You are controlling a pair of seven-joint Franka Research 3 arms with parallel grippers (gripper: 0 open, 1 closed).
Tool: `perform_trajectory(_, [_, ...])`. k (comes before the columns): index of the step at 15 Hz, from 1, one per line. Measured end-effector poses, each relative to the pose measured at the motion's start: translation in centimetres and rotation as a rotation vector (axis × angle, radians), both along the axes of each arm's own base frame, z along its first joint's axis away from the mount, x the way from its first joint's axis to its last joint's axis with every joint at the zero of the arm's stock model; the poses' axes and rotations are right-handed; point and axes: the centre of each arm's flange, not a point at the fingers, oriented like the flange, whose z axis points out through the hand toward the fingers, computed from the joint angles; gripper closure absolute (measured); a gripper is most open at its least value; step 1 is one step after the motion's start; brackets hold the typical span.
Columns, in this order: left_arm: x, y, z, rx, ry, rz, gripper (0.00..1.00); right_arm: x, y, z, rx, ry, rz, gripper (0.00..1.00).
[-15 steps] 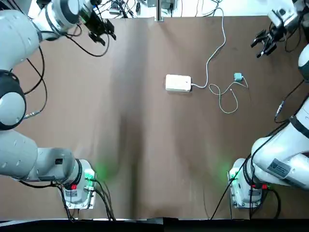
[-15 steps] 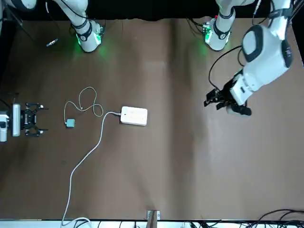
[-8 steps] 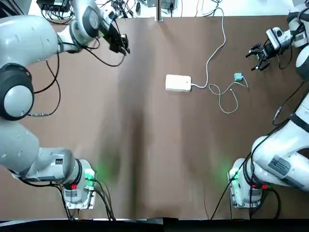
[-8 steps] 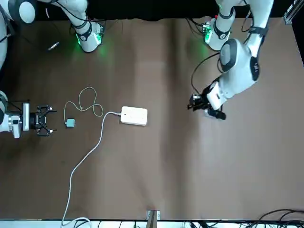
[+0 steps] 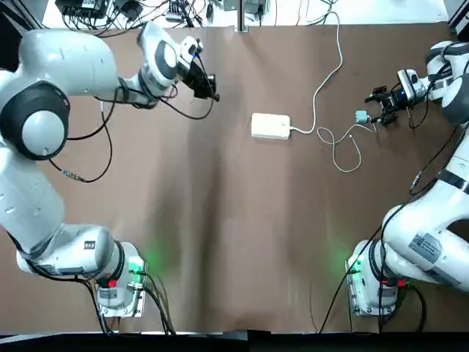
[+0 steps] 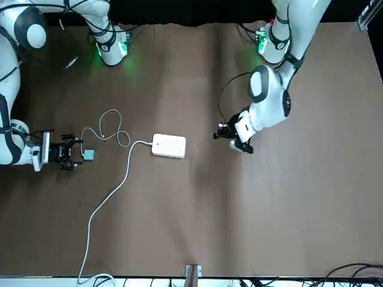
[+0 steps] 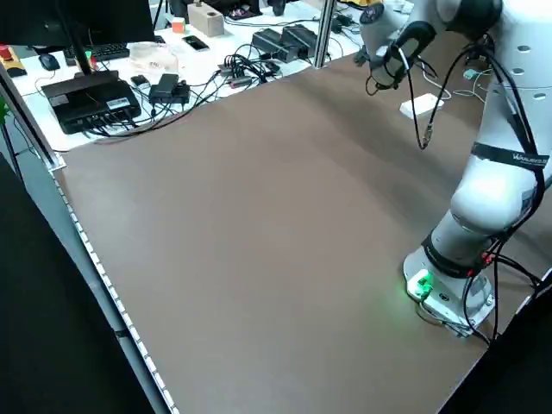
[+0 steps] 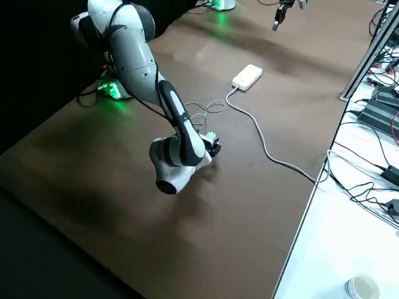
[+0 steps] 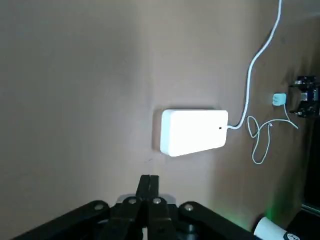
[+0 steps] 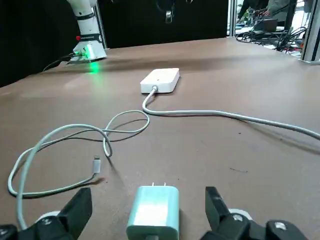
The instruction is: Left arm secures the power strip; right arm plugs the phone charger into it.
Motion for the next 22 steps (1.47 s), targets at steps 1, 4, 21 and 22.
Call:
perform_trajectory(1, [-0.6, -1.1, -1.2, -0.016, -0.008, 0.000, 0.99, 0.0, 0.1, -0.3, 0.005, 0.003, -0.002, 0.00])
perform_trajectory(4, [-2.2, -3.2, -4.9, -0.055, -0.009, 0.000, 0.99, 0.1, 0.3, -0.7, 0.027, 0.000, -0.028, 0.00])
perform_trajectory(21, [-4.4, -15.4, -11.8, -0.151, -0.055, 0.039, 0.99, -0.5, 2.0, -4.6, 0.074, 0.039, -0.060, 0.00])
perform_trajectory(22, [-4.4, -15.6, -12.0, -0.150, -0.056, 0.041, 0.99, -0.6, 2.0, -4.6, 0.076, 0.039, -0.061, 0.00])
